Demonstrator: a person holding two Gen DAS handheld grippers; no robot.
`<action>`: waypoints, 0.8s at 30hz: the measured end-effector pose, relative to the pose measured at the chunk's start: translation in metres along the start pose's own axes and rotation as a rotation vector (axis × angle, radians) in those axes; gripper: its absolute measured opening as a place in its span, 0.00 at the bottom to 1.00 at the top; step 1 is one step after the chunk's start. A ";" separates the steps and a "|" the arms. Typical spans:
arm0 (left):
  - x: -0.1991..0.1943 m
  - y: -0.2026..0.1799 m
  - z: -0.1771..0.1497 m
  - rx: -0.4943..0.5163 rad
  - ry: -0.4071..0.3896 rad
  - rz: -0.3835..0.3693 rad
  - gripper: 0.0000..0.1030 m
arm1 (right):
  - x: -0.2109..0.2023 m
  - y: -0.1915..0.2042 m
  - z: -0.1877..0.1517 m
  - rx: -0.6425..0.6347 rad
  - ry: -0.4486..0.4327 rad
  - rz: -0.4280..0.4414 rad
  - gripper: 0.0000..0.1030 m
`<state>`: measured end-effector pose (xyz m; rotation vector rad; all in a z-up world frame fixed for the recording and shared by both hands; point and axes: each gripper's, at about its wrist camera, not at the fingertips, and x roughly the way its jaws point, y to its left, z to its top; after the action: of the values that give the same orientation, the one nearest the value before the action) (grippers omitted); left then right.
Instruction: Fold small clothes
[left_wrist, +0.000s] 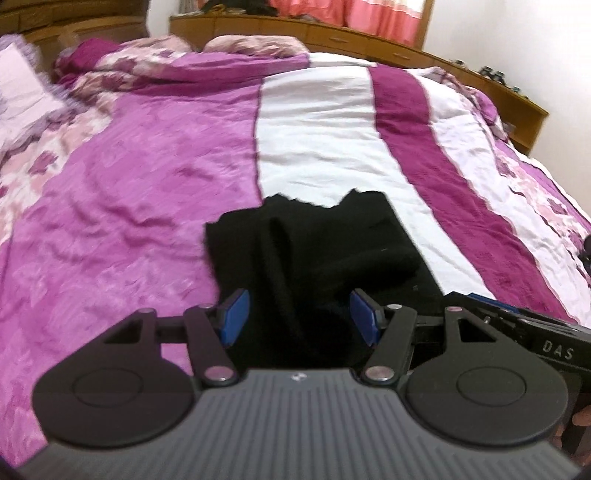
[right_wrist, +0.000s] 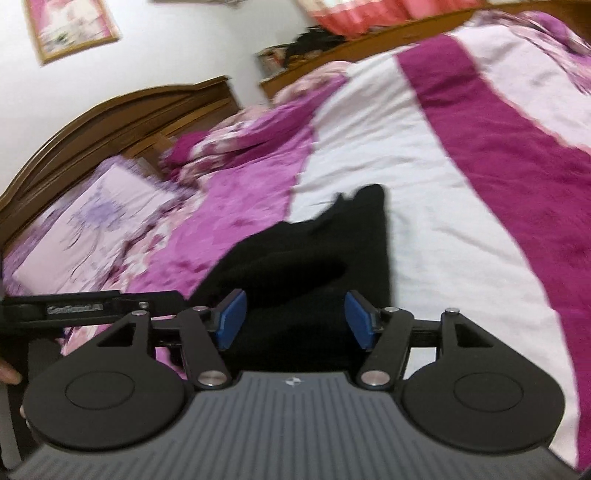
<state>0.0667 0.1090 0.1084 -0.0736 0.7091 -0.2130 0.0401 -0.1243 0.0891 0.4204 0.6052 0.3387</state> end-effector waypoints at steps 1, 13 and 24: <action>0.002 -0.004 0.002 0.013 -0.003 -0.008 0.60 | -0.002 -0.008 0.001 0.018 -0.006 -0.013 0.65; 0.053 -0.053 0.002 0.254 -0.011 -0.085 0.60 | -0.004 -0.045 -0.003 0.120 -0.015 -0.062 0.67; 0.081 -0.058 -0.009 0.352 -0.052 -0.062 0.38 | 0.007 -0.055 -0.009 0.165 0.000 -0.078 0.68</action>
<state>0.1109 0.0350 0.0585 0.2339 0.6093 -0.3913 0.0496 -0.1664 0.0527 0.5532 0.6501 0.2155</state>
